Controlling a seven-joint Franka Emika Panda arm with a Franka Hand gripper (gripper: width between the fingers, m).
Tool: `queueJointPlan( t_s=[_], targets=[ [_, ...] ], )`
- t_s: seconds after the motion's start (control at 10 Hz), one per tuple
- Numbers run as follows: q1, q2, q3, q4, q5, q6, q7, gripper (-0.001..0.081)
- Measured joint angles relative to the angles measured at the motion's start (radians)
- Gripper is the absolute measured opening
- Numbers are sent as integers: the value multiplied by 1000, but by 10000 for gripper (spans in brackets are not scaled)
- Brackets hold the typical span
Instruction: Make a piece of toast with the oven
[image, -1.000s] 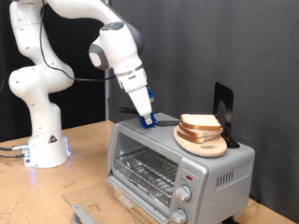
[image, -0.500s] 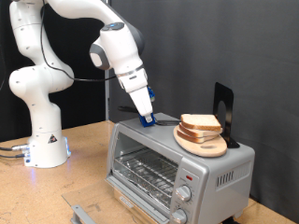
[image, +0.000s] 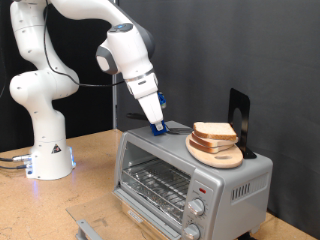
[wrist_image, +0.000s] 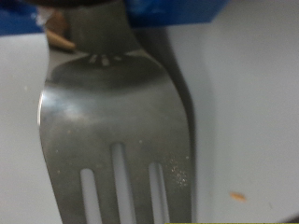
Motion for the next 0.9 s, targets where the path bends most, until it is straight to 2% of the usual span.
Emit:
queueJointPlan(
  t_s=[0.5, 0.7, 0.9],
  targets=[
    [-2, -92, -40, 59, 31, -162, -17, 365],
    [-4, -86, -39, 53, 30, -161, 2, 365],
    [-19, -93, -57, 48, 92, -163, 82, 365]
  ],
)
